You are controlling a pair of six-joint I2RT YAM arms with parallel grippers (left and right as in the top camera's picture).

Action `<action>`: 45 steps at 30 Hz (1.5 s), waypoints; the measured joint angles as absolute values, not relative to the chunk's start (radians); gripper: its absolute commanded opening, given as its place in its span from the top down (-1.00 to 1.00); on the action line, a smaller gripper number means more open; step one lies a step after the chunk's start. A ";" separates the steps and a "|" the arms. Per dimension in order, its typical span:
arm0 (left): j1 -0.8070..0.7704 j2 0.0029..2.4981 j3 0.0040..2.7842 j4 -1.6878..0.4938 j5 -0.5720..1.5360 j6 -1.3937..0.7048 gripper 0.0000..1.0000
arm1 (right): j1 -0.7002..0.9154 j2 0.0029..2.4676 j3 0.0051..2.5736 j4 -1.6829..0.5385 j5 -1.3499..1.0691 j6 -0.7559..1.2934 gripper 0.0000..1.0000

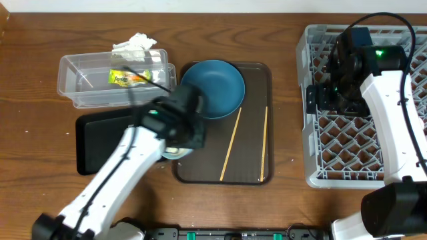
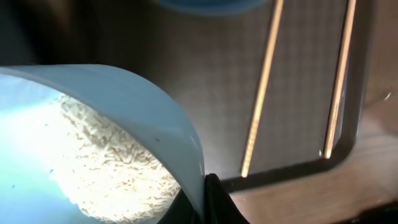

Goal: Sort waste into correct bins and load items into the dishwasher rack
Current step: 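Tip the rice bowl over the black tray to pour out the rice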

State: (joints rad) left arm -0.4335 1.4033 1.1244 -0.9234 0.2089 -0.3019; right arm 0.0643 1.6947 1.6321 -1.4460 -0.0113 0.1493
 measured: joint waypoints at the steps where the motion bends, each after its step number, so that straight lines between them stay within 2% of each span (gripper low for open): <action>1: -0.392 1.390 1.124 -0.923 0.233 -0.285 0.88 | 0.064 1.695 1.632 -1.448 -0.010 0.149 -0.92; 7: -0.118 1.385 1.124 -0.923 0.434 -0.178 0.88 | 0.064 1.695 1.632 -1.450 -0.009 0.149 -0.92; 13: 0.149 1.461 1.124 -0.922 0.757 -0.030 0.88 | 0.064 1.695 1.632 -1.452 -0.007 0.149 -0.92; 19: 0.323 1.616 1.122 -0.933 1.063 0.085 0.88 | 0.064 1.695 1.632 -1.455 -0.007 0.144 -0.93; 25: 0.413 1.769 1.120 -0.935 1.316 0.142 0.88 | 0.064 1.695 1.632 -1.457 -0.007 0.138 -0.93; 32: 0.457 1.798 1.120 -0.935 1.465 0.156 0.88 | 0.064 1.695 1.632 -1.457 -0.007 0.129 -0.93; 45: 0.559 1.798 1.120 -0.938 1.542 0.075 0.88 | 0.064 1.695 1.632 -1.458 -0.007 0.125 -0.94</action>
State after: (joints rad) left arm 0.5591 1.7985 1.1202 -0.9379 1.5417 0.0746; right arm 0.0643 1.6947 1.6318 -1.4578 -0.0071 0.1249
